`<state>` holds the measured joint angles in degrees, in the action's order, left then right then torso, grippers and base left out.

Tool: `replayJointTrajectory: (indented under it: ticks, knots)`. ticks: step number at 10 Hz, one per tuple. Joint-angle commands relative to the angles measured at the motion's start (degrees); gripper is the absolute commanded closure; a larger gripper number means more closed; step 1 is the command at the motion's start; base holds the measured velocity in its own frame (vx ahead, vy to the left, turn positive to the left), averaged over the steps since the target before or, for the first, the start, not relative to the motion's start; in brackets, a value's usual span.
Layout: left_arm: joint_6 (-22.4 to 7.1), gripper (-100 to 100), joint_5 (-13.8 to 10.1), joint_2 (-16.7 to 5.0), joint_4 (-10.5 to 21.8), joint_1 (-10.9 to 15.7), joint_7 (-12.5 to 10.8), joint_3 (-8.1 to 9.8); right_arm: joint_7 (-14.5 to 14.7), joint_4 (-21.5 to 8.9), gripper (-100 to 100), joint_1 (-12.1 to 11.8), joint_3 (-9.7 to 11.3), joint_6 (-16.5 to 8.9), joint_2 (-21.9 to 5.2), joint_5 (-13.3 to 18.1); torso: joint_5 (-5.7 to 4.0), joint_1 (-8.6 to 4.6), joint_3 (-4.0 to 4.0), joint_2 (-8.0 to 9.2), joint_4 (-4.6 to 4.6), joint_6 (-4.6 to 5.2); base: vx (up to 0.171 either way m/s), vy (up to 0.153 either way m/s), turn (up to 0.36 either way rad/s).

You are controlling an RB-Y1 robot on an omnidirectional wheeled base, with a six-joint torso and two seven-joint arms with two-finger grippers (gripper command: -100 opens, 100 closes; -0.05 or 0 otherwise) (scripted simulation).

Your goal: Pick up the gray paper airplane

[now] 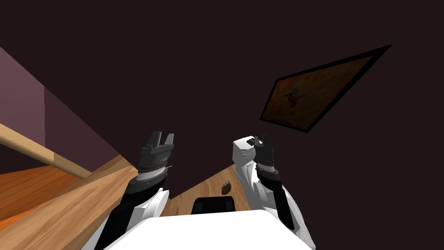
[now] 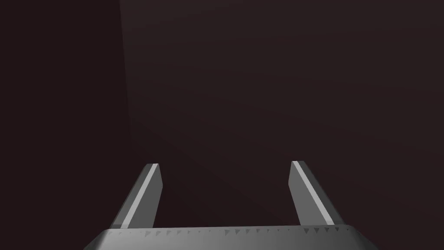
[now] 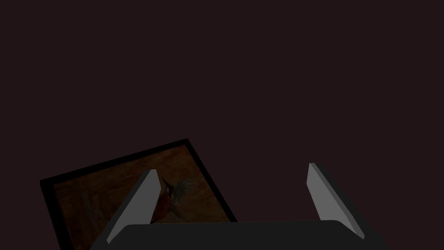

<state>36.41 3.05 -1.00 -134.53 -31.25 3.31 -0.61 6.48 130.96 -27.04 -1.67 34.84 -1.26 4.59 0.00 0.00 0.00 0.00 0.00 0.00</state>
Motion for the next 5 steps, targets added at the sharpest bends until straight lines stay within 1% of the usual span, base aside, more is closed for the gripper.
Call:
replayJointTrajectory:
  ticks: [1, 4, 5]
  knots:
    - [0.0, 0, 0.0, 0.0, 0.0, 0.0, 0.0, 0.0, 2.3, -0.3, -100, -0.1, 0.2, -1.4, -2.5, -0.4, 0.0, 0.0, 0.0, 0.0, 0.0, 0.0, 0.01, -0.052, 0.053]
    - [0.0, 0, 0.0, 0.0, 0.0, 0.0, 0.0, 0.01, 7.0, -0.9, -100, -0.3, 0.7, -4.7, -5.5, -1.5, -0.11, -0.47, -0.01, -0.02, 0.0, 0.0, 0.005, -0.113, 0.071]
    - [0.0, 0, 0.0, 0.0, 0.0, 0.0, 0.0, 0.01, 7.6, -0.9, -100, -0.3, 0.7, -4.7, -5.5, -1.5, -0.11, -0.47, -0.02, -0.03, -0.01, 0.0, 0.005, -0.078, 0.027]
